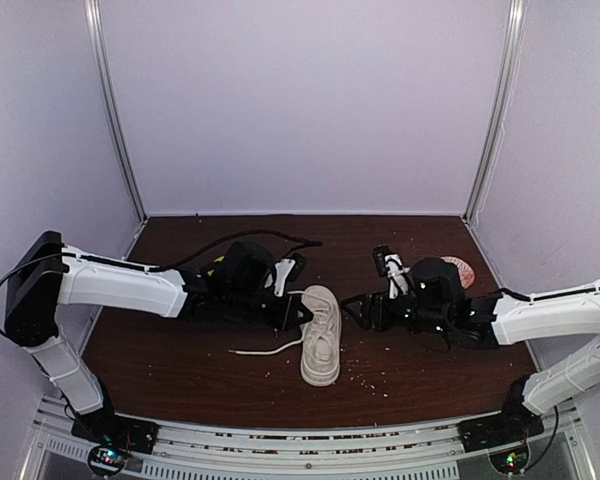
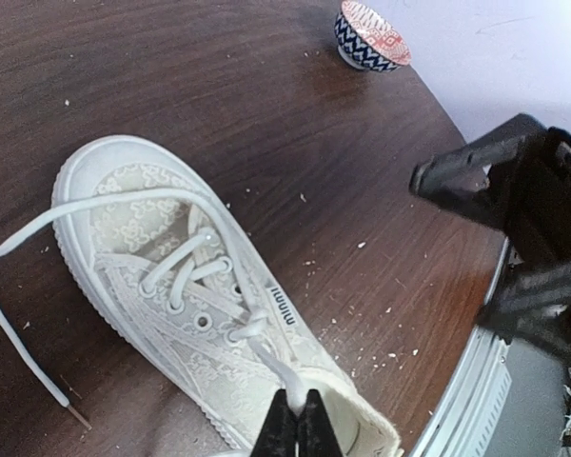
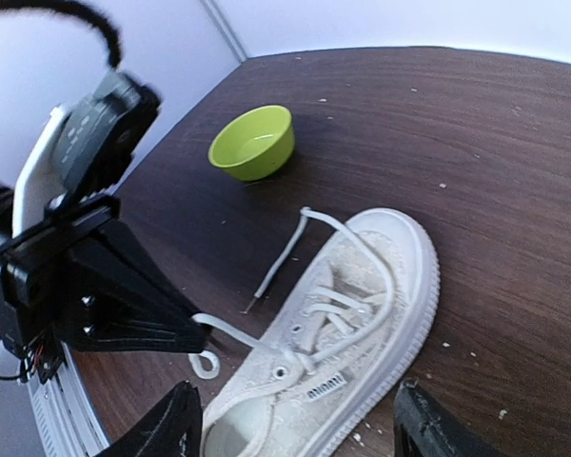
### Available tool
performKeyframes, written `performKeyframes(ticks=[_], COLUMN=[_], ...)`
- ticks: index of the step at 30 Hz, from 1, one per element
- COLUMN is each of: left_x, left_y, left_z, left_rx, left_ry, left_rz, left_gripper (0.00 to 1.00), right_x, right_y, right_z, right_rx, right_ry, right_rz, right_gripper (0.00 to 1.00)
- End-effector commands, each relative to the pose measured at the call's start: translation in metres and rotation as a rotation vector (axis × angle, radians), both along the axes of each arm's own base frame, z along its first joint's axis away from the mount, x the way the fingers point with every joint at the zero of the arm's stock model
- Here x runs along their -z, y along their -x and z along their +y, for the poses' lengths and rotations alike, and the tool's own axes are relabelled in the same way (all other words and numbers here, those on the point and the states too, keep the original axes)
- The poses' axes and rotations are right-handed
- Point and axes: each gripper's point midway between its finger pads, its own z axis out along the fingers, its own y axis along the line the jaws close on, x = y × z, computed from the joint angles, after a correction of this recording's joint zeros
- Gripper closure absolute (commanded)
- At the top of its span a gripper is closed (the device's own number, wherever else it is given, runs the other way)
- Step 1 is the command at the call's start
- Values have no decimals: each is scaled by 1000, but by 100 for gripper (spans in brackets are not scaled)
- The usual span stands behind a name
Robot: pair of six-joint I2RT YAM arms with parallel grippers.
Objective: Tie the shoes
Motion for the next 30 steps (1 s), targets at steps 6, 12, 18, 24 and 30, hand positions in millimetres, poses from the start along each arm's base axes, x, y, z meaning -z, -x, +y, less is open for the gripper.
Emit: performKeyframes(ticks=[6, 12, 18, 24, 30], left_x=[-20, -18, -15, -15, -15], left_y=[-4, -2, -1, 1, 2], left_z=[-18, -18, -19, -18, -20], left_rx=[14, 19, 27, 32, 39], left_ry=[50, 47, 47, 42, 47], left_rz=[43, 53, 64, 65, 74], left_gripper=[100, 100, 100, 100, 100], right_x=[7, 24, 28, 29, 31], right_y=[10, 7, -3, -13, -20], right_z=[55, 69, 83, 84, 79], right_rx=[-109, -120, -124, -110, -75], right_ry=[42, 114, 158, 228, 260], right_rz=[-191, -211, -239, -275, -286], right_gripper=[29, 29, 30, 45, 65])
